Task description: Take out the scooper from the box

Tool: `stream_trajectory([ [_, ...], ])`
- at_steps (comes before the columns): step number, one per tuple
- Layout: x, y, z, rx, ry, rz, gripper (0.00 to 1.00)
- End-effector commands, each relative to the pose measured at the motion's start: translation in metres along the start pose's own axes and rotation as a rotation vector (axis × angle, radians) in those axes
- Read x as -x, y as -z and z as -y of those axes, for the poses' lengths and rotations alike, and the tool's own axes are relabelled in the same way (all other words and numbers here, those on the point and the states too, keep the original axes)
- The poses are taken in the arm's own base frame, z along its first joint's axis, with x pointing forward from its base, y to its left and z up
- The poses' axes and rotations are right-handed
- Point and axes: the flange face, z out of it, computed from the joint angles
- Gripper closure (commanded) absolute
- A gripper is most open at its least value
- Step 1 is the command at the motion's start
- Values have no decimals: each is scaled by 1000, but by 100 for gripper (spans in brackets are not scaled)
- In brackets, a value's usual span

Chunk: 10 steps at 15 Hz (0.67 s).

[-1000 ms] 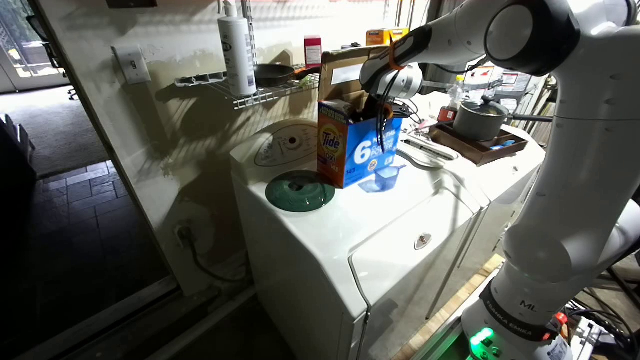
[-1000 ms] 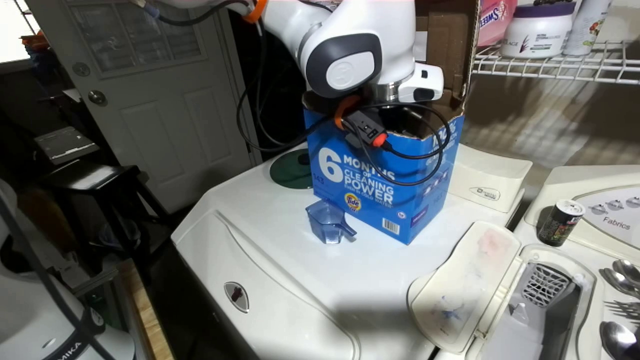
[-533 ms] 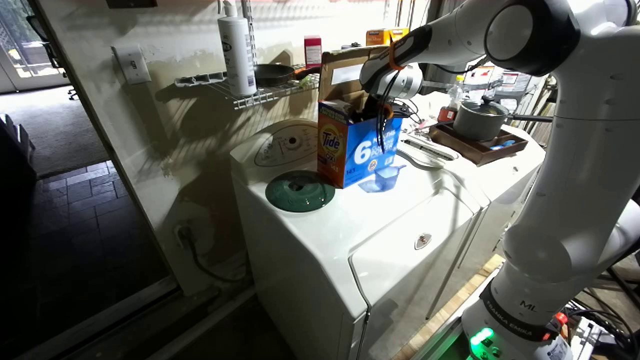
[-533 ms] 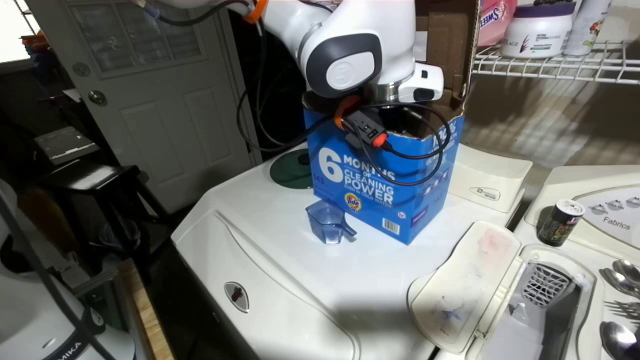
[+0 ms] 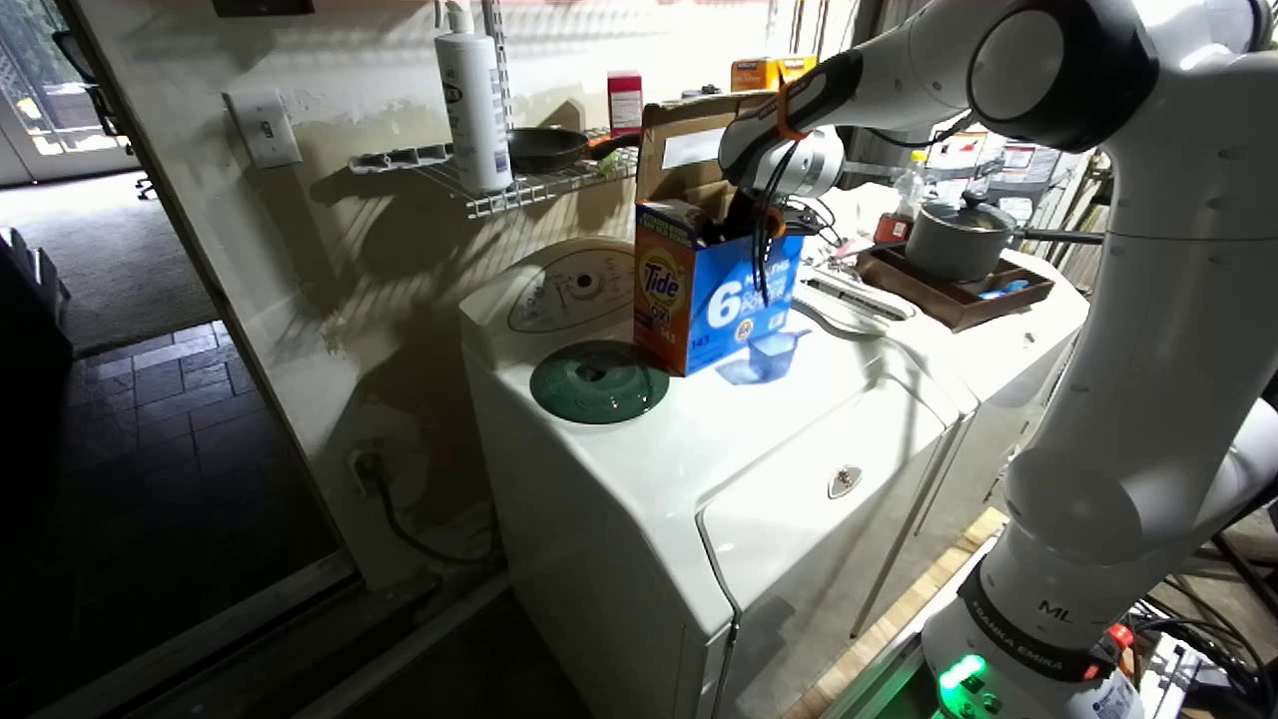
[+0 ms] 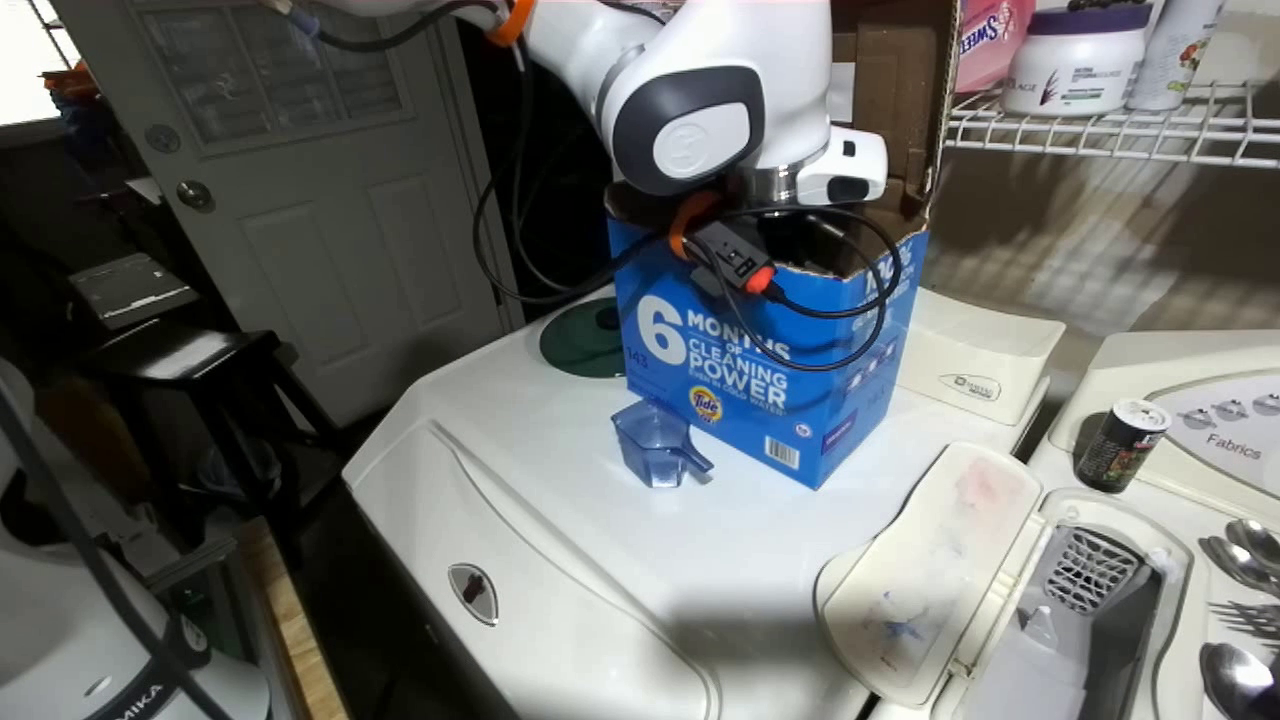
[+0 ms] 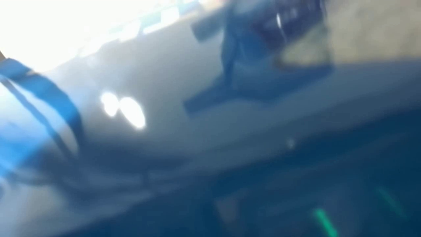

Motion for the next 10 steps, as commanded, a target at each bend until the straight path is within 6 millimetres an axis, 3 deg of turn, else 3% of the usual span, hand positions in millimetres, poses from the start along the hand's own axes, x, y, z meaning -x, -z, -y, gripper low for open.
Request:
stream_trajectory([
  [1,-8,-6,-4,8,0,20,0],
  [10,-10,-6,-4,4,3,20,0],
])
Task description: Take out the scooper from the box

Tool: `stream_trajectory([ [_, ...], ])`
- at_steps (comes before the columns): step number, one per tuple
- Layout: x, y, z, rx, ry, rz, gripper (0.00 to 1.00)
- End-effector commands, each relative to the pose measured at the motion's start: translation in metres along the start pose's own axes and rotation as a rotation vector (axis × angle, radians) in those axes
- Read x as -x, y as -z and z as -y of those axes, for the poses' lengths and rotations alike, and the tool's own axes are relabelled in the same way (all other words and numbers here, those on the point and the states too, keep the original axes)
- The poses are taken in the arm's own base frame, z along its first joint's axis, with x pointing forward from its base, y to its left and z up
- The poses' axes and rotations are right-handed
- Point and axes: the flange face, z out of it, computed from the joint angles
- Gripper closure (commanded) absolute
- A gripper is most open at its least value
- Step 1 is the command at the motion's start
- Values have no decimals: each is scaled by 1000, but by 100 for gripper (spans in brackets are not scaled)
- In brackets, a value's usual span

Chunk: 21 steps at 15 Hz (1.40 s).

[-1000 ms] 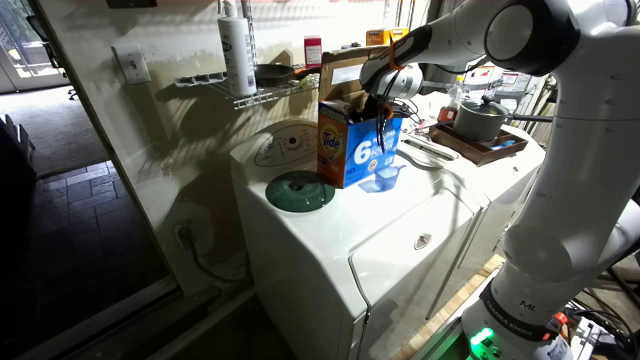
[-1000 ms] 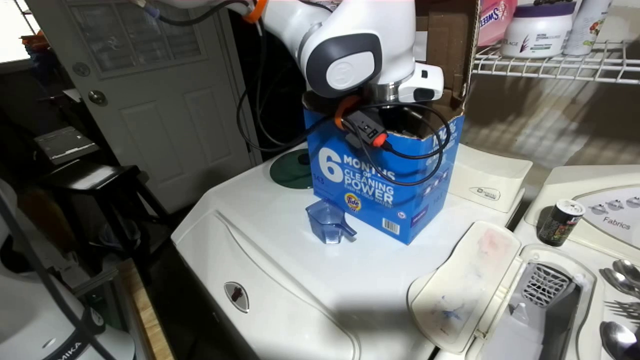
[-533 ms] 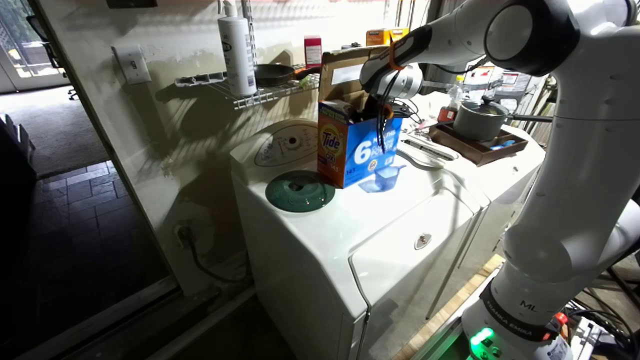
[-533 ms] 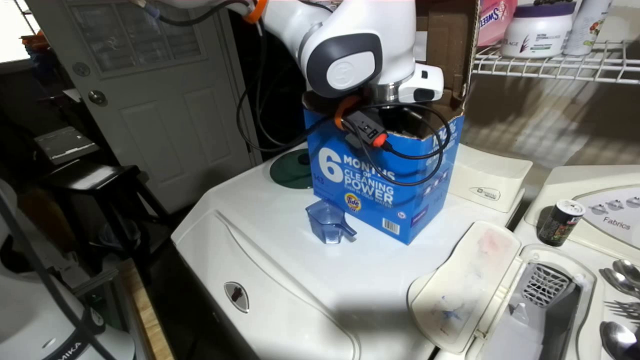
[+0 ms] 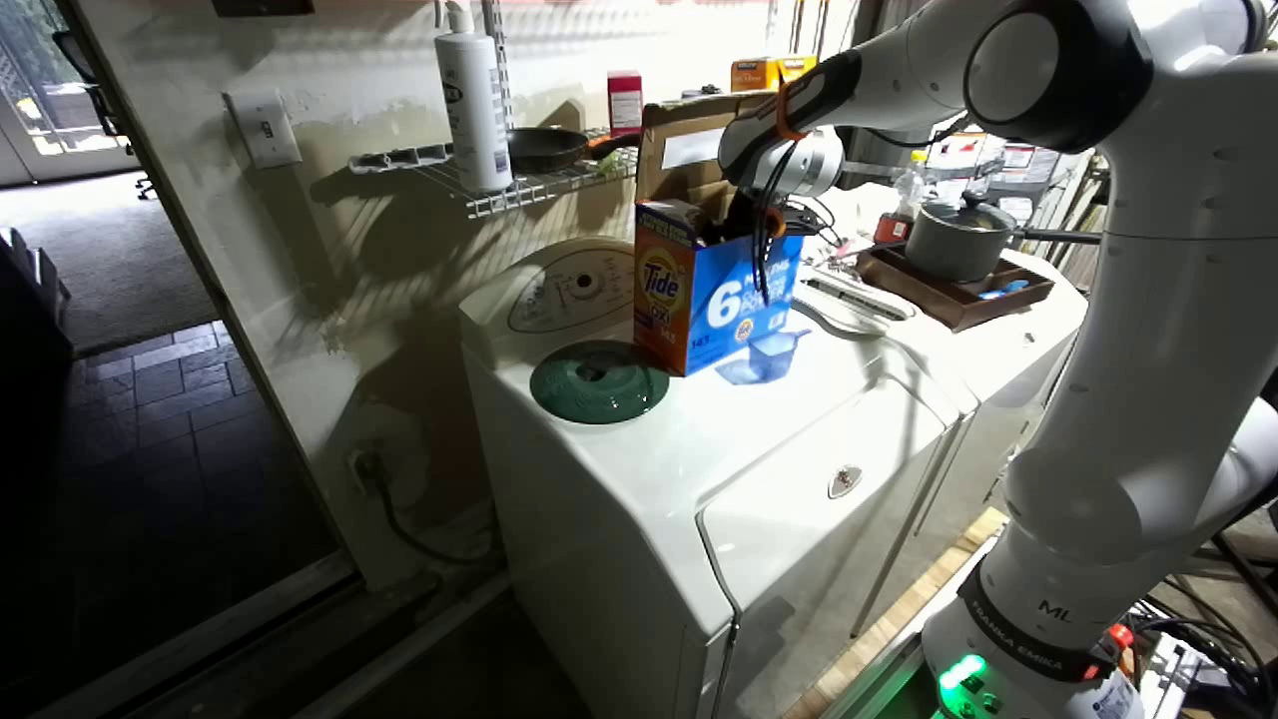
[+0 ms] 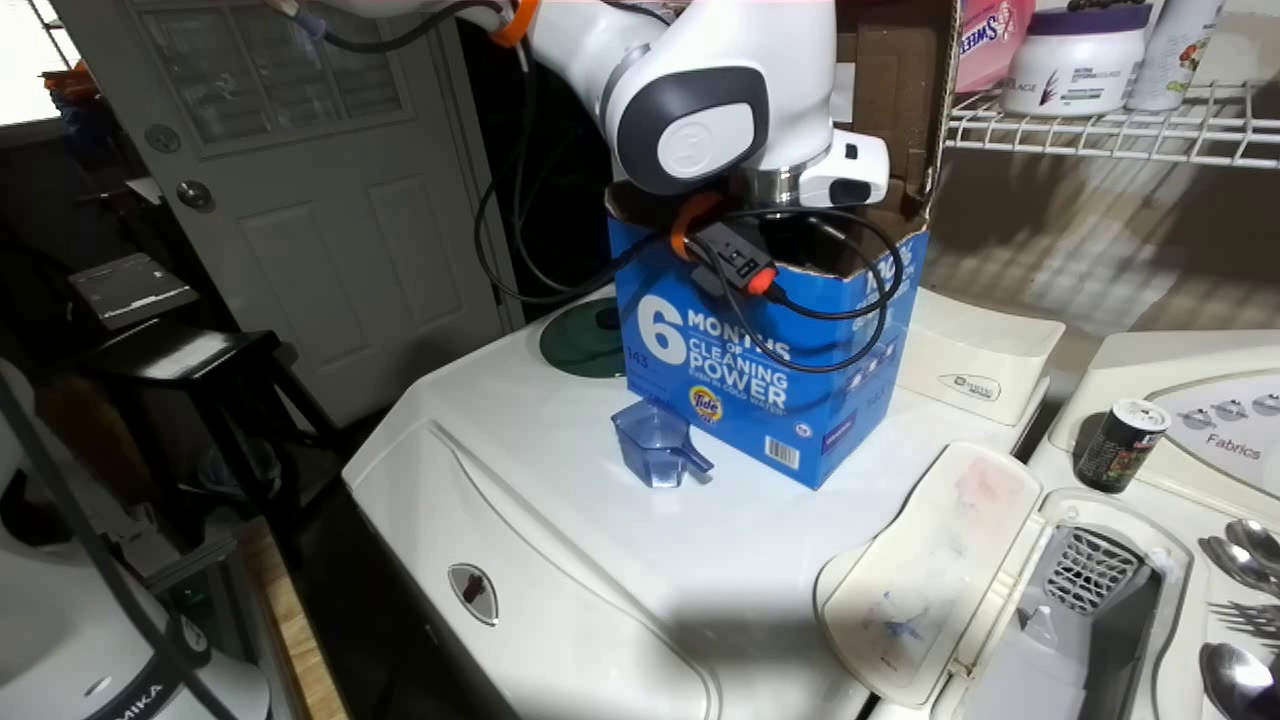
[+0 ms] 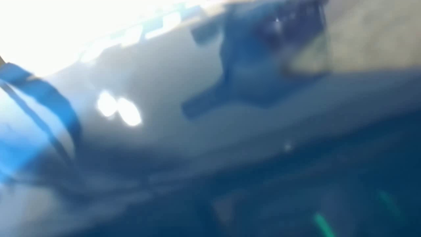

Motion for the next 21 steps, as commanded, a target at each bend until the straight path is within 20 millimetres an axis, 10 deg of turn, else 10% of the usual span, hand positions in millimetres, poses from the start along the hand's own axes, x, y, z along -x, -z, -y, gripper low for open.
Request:
stream_trajectory([
  [1,-9,-4,-3,6,4,5,0],
  [21,-16,-1,-4,-11,33,-4,0],
])
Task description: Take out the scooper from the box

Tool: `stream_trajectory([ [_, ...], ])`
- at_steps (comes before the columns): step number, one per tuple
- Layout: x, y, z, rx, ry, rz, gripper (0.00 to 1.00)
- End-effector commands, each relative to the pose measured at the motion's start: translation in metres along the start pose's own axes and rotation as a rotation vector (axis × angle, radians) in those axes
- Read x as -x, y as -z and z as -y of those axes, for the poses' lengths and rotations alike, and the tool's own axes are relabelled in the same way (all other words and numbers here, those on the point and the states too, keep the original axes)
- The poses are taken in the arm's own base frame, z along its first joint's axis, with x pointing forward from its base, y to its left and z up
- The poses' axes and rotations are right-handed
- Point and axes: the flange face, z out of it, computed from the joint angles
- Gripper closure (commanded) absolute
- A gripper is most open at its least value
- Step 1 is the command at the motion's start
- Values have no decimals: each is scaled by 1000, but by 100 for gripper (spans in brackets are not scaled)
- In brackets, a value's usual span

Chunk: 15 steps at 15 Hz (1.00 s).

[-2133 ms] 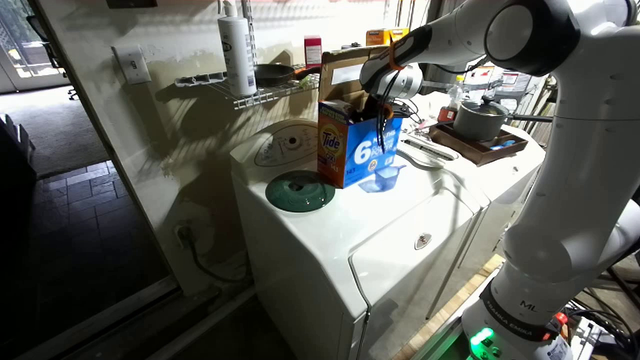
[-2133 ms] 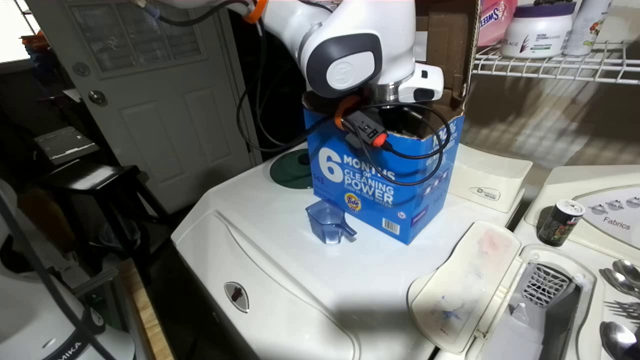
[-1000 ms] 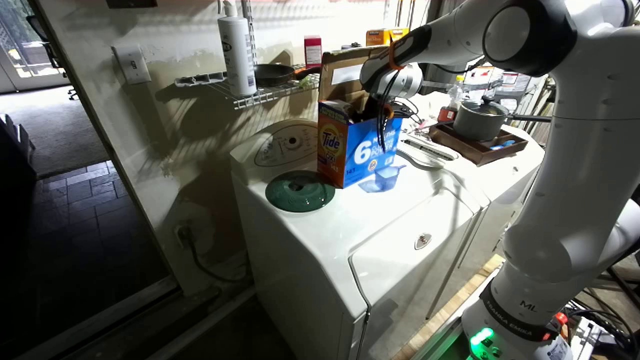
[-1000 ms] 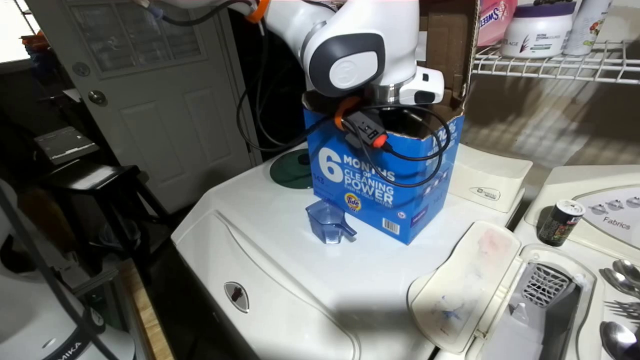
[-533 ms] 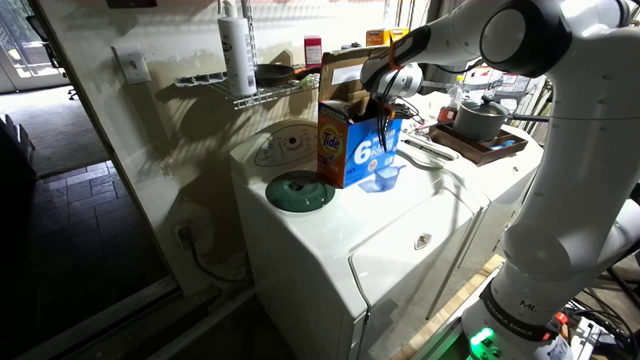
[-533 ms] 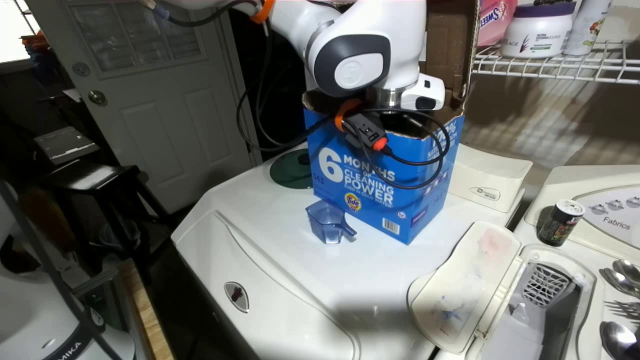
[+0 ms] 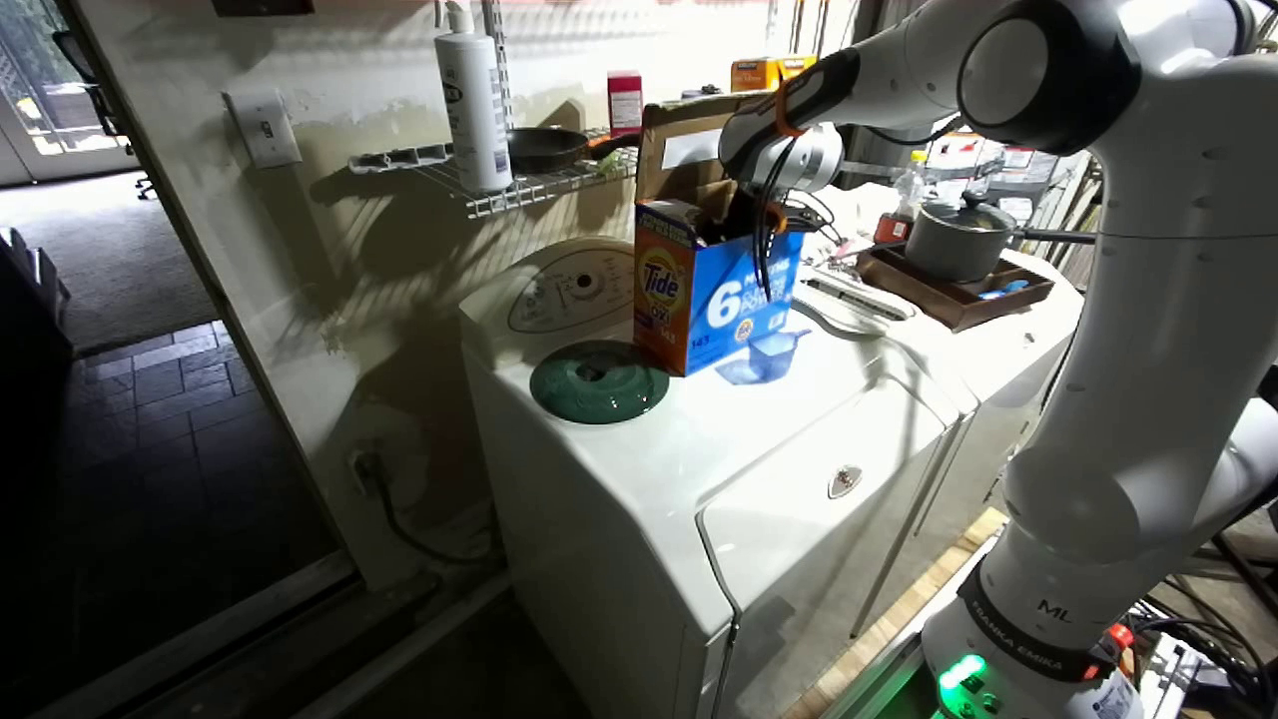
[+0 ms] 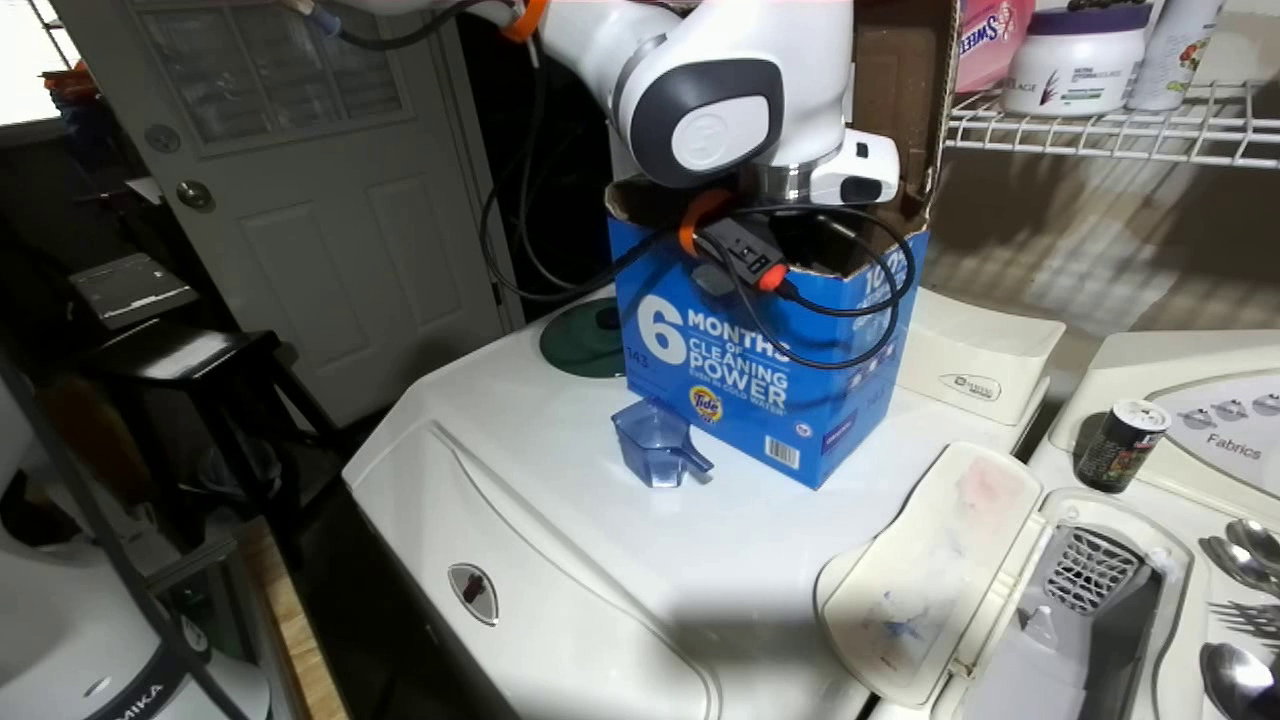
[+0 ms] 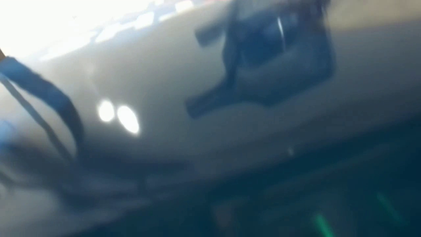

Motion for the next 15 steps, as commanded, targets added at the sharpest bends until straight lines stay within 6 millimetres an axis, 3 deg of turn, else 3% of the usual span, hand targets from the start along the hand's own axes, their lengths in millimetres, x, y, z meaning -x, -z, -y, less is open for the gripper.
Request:
stream_trajectory([
  [1,-10,-1,0,-1,22,-38,0],
  [15,-13,-9,1,-4,39,-88,0],
])
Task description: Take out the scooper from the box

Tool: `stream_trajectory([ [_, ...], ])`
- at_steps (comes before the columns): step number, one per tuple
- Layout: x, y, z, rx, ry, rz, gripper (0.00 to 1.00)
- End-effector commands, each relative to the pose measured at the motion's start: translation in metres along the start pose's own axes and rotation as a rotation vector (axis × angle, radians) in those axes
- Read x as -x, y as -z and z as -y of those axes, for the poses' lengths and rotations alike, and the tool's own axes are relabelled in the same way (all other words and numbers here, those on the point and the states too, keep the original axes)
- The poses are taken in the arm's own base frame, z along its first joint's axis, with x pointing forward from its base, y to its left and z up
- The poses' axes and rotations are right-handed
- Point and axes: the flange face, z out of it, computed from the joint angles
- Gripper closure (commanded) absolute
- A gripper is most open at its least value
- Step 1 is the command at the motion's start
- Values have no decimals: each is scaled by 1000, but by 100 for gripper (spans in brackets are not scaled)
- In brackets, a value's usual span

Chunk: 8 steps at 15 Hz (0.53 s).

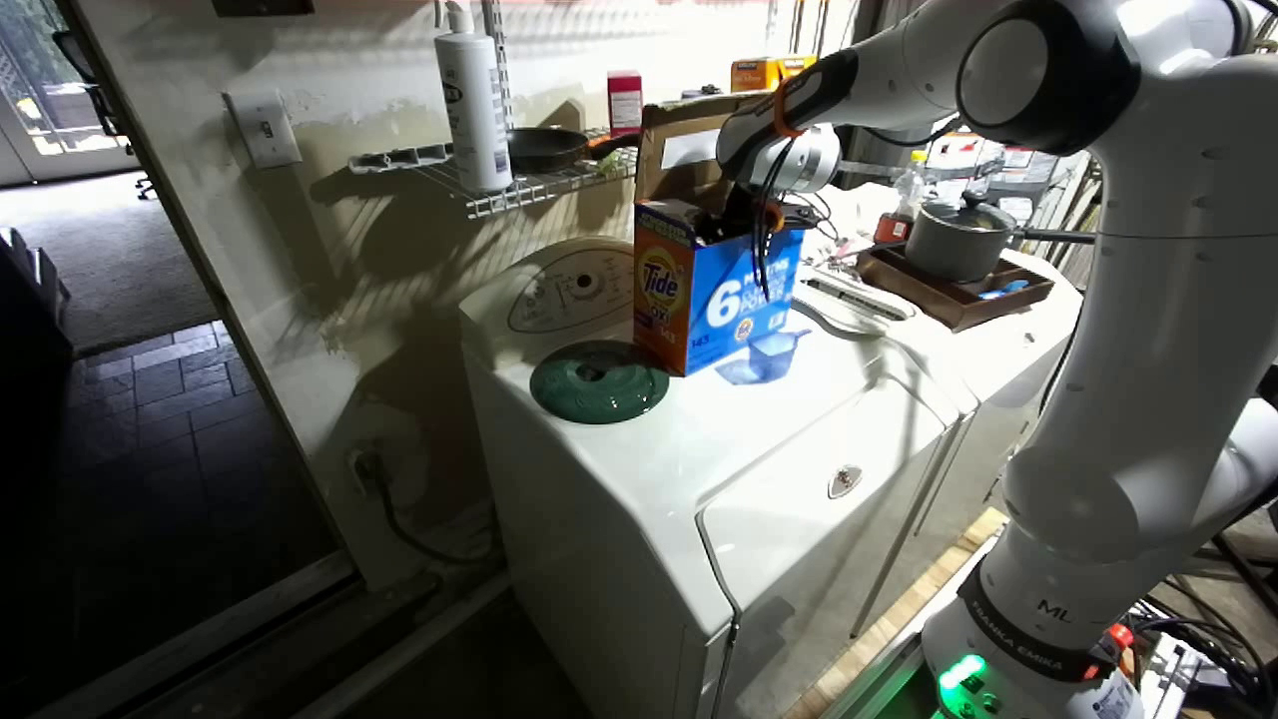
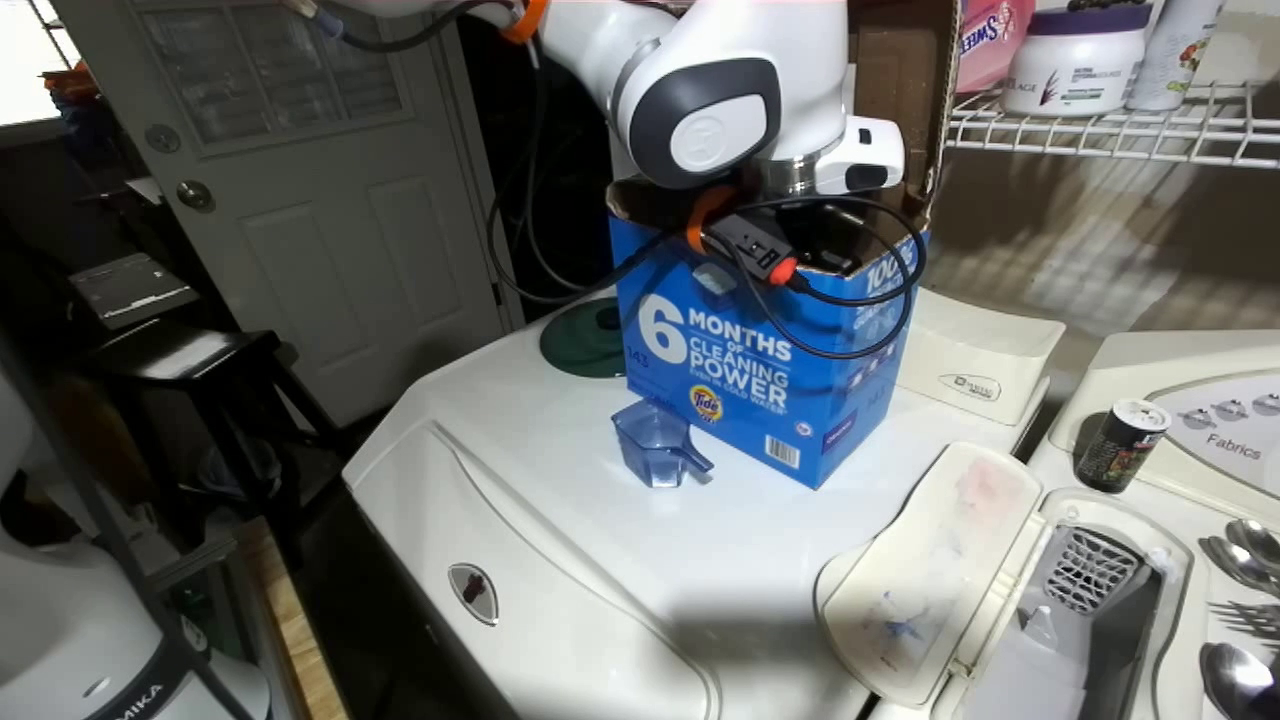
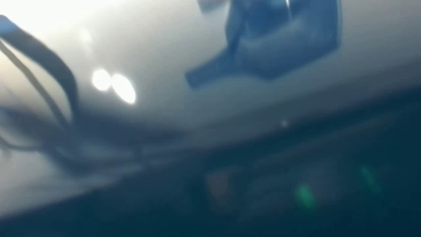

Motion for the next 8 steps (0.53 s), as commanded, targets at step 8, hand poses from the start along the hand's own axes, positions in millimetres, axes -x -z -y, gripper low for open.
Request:
stream_trajectory([
  [8,-1,-20,-2,-21,3,8,0],
])
